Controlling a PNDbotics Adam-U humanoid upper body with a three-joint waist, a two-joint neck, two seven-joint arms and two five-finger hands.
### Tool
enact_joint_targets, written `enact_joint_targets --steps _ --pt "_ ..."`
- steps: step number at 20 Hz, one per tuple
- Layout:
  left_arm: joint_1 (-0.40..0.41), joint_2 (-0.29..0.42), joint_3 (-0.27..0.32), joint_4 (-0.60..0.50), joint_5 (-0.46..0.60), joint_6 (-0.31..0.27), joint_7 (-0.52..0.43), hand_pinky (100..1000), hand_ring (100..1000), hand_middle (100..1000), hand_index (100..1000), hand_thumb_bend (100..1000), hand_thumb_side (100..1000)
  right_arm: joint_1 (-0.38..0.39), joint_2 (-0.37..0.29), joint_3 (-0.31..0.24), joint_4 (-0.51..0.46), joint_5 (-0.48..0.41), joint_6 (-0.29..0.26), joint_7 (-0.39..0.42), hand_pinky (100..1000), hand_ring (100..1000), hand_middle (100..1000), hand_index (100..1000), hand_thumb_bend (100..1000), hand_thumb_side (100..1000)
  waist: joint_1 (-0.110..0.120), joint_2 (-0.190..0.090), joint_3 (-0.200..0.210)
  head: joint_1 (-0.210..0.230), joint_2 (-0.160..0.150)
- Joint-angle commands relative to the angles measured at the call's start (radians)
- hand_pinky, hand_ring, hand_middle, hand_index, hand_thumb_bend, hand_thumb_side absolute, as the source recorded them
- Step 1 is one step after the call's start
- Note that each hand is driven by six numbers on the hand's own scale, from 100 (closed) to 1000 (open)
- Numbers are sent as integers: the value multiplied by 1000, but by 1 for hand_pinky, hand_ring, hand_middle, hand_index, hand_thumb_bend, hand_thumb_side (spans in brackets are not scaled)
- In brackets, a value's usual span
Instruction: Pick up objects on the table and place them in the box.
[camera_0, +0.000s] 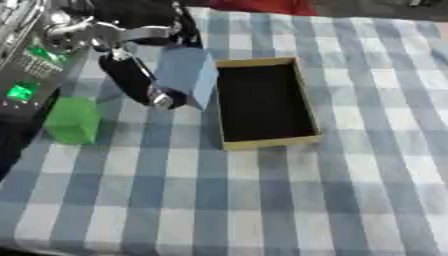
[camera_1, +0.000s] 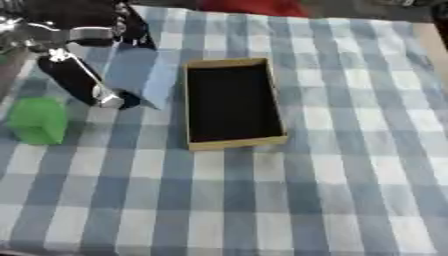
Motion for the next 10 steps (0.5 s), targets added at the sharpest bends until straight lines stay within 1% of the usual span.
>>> enact_joint_targets --steps 1,2,3,5,7,10 --pt "-76 -48 -34 69 -51 5 -2 664 629 613 717 312 308 -13 -18 -12 -17 -3 -1 -4 844 825 847 842 100 1000 3 -11 5 -9 -2" --pt "-103 -62 -48 120 -76 -1 -2 667 633 617 720 325 312 -12 -19 -14 -17 -1 -1 -7 844 824 847 842 100 1000 4 -9 7 -12 -5" --pt "-127 -88 -54 210 -115 -29 -2 670 637 620 723 335 315 -11 -19 -16 -17 -1 1 -9 844 824 847 842 100 1000 5 -8 9 -16 -5" --pt "-149 -126 -45 350 -175 -104 2 675 643 626 727 348 326 -7 -19 -18 -17 0 3 -13 844 824 847 842 100 1000 6 -7 13 -22 -5" --pt "-152 -140 -41 430 -200 -164 8 687 656 638 735 367 337 -5 -19 -19 -17 1 3 -15 844 824 847 841 100 1000 9 -8 15 -27 -3" --pt "-147 -146 -44 490 -217 -218 17 693 662 645 740 378 344 -3 -19 -20 -17 1 3 -18 844 824 847 841 100 1000 11 -9 17 -31 0"
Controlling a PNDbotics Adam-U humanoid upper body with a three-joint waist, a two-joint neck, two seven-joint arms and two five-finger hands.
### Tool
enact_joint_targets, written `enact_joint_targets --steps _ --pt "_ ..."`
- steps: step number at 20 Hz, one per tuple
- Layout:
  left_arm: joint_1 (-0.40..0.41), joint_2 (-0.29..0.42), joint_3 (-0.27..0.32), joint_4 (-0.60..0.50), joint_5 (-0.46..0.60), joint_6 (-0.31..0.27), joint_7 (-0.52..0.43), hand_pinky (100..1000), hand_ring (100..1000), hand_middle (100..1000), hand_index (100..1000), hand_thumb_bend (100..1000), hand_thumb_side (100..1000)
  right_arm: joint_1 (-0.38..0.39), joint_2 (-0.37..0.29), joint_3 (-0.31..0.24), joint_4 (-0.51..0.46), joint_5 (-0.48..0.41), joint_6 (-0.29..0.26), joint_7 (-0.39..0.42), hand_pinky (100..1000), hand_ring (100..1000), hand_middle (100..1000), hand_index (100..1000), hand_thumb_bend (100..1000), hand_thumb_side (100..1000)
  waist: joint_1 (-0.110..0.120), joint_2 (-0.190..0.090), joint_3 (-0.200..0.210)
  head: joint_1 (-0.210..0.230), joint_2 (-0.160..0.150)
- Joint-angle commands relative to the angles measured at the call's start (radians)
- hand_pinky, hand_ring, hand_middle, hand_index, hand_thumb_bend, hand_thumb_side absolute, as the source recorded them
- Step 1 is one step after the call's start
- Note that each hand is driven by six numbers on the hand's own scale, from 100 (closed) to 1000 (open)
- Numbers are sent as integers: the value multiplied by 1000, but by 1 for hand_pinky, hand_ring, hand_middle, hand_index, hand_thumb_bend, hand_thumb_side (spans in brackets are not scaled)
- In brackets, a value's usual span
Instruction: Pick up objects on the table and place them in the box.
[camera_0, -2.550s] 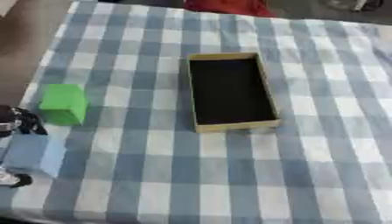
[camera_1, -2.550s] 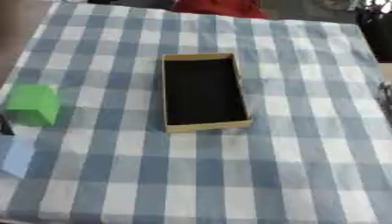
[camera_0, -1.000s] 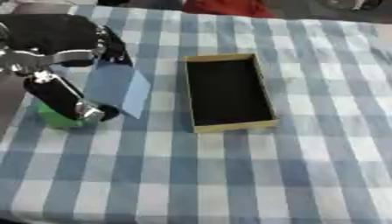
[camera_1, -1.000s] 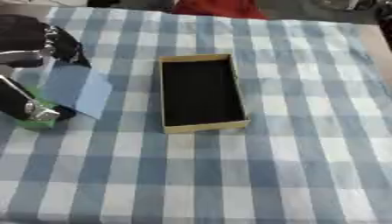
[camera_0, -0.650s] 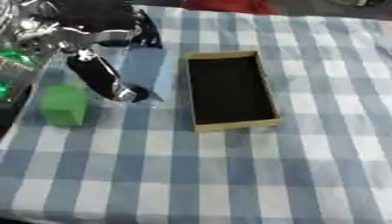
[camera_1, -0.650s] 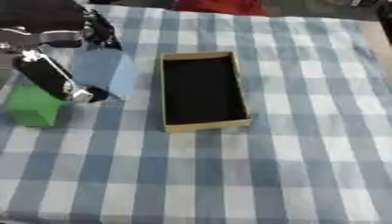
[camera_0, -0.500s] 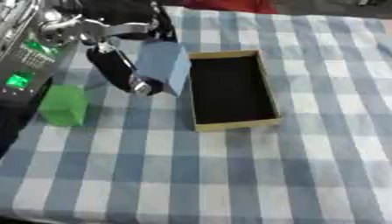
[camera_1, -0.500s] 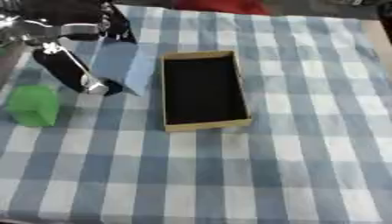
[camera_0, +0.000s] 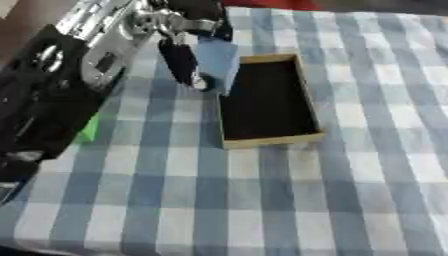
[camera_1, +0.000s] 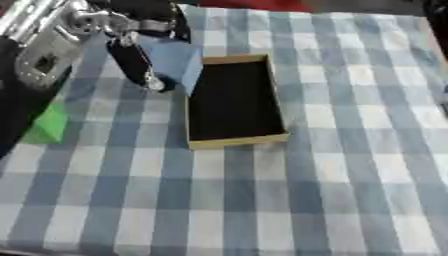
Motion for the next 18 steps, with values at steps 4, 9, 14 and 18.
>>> enact_joint_targets --steps 4,9,14,18 --pt "-17 -6 4 72 -30 -80 23 691 660 645 740 377 330 -6 -18 -13 -17 1 -1 -7 844 824 847 841 100 1000 2 -17 2 -5 1" --pt "-17 -3 5 59 -53 -93 41 689 658 645 740 371 328 -7 -19 -12 -17 1 -1 -8 844 824 847 842 100 1000 2 -17 1 -6 2" --pt "-72 34 60 1 -20 -111 77 686 643 630 733 309 333 4 -24 -17 -17 2 4 -13 844 824 847 841 100 1000 7 -24 9 -28 -2" --pt "-93 38 67 -89 27 -97 80 683 642 629 732 309 339 -7 -23 -14 -17 3 1 -13 844 824 847 841 100 1000 6 -23 4 -23 -20"
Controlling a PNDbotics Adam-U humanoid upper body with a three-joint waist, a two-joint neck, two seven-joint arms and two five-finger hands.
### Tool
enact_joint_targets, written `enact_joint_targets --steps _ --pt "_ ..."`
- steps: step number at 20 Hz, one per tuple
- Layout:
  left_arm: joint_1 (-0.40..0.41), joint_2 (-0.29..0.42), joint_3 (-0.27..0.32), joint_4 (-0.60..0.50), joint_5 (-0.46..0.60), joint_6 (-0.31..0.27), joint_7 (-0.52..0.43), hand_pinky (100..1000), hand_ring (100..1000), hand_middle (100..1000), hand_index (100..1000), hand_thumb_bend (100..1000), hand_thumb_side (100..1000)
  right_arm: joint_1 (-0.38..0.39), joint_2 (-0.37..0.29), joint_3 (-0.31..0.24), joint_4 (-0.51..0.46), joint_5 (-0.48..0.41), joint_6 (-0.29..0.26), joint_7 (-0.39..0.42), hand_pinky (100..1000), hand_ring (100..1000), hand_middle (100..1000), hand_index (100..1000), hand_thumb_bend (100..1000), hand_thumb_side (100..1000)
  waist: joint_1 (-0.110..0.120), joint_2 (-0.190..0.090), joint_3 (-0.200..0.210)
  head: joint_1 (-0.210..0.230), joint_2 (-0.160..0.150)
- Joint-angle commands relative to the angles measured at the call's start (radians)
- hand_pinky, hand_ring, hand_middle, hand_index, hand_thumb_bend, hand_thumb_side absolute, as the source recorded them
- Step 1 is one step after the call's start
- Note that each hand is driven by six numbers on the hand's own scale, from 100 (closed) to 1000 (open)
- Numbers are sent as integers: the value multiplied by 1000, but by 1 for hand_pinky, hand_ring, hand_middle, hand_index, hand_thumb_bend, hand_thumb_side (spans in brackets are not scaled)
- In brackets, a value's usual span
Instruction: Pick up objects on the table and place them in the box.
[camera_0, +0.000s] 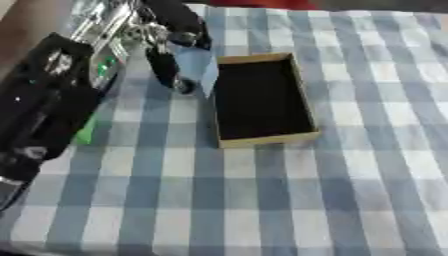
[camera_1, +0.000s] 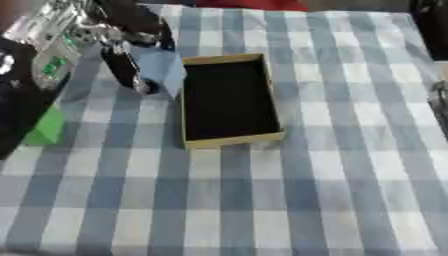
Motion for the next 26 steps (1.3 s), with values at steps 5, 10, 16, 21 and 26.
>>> enact_joint_targets --steps 5,10,16,21,26 --pt "-25 -27 -12 -97 46 46 -74 677 638 625 728 312 334 -27 -19 -11 -17 1 -4 -2 844 824 847 841 100 1000 -4 -18 -15 5 -24" --pt "-15 -90 -32 -35 15 57 -91 675 639 626 727 329 332 -40 -13 -7 -17 -2 -9 2 844 824 847 841 100 1000 -2 -14 -26 11 -28" --pt "7 -127 -59 44 -50 26 -76 679 646 632 731 350 337 -43 -9 -8 -17 -3 -11 0 844 823 847 841 100 1000 2 -11 -31 11 -25" --pt "18 -144 -69 92 -75 -3 -66 700 668 655 747 382 356 -45 -6 -8 -17 -4 -12 -3 844 823 846 840 100 1000 2 -11 -31 10 -26" --pt "20 -147 -72 103 -96 -26 -49 865 833 816 856 530 415 -46 -5 -7 -17 -4 -13 -2 844 823 846 839 100 1000 1 -12 -30 6 -25"
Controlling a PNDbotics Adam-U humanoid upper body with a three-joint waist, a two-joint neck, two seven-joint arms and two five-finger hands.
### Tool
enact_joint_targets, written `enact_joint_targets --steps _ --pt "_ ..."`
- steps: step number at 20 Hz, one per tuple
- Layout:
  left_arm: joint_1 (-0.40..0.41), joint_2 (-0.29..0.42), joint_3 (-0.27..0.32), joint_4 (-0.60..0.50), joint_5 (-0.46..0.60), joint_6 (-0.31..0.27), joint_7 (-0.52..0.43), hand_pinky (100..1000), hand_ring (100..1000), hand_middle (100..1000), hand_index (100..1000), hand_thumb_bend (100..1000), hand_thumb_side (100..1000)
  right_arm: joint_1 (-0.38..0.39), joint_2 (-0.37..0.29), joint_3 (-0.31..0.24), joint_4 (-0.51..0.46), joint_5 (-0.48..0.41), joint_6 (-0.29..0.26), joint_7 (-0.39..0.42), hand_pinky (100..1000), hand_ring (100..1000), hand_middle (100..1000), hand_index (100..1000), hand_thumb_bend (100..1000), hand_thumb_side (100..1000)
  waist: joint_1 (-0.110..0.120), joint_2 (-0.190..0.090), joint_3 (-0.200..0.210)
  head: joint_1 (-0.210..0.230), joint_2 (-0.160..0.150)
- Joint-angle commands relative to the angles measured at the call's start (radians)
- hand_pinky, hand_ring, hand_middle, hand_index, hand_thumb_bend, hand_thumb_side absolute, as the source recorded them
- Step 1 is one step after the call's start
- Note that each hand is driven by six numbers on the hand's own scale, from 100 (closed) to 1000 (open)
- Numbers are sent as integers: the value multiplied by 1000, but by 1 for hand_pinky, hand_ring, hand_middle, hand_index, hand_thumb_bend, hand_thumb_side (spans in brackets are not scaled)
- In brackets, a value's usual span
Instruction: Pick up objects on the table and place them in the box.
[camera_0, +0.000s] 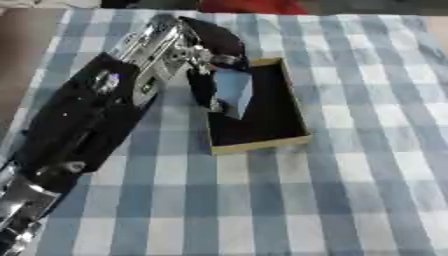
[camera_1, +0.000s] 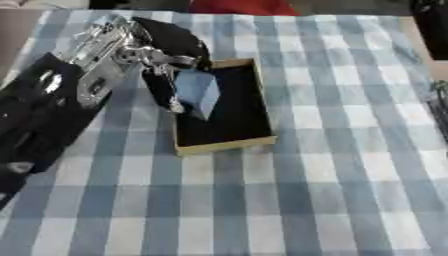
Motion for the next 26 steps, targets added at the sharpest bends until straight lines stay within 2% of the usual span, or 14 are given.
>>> enact_joint_targets --steps 1,4,11,14,15,18,20,26 --pt "-19 8 3 -13 -25 -49 -18 913 882 854 873 577 444 -13 -14 -8 -17 -4 -3 -2 844 823 846 839 100 1000 -2 -18 0 -2 -7" --pt "-19 16 10 -33 -56 -57 -1 947 947 914 914 646 492 -13 -15 -8 -17 -4 -3 -2 844 823 846 839 100 1000 -3 -19 2 -3 -4" --pt "-23 55 74 -140 0 -42 52 924 936 890 900 579 539 -10 -22 -11 -17 -2 -2 -9 844 823 846 838 100 1000 -3 -21 10 -10 6" --pt "-20 73 77 -190 45 -20 34 924 936 890 900 579 539 -9 -23 -11 -17 -2 -2 -11 844 823 846 838 100 1000 -3 -21 11 -10 7" --pt "-24 81 82 -205 57 -11 30 900 915 869 884 563 547 -6 -26 -12 -17 -1 -1 -12 844 822 845 837 100 1000 0 -24 15 -16 13" --pt "-19 137 126 -266 75 24 38 906 920 873 885 587 556 22 -48 -26 -17 8 9 -26 844 822 845 837 100 1000 12 -35 60 -59 25" --pt "5 182 135 -304 87 42 23 906 921 873 886 597 558 35 -57 -31 -17 13 13 -33 844 822 845 837 100 1000 16 -36 80 -76 26" --pt "96 326 139 -367 134 83 -16 905 921 871 885 614 550 49 -70 -37 -17 20 22 -43 844 822 845 837 100 1000 16 -33 99 -90 27"
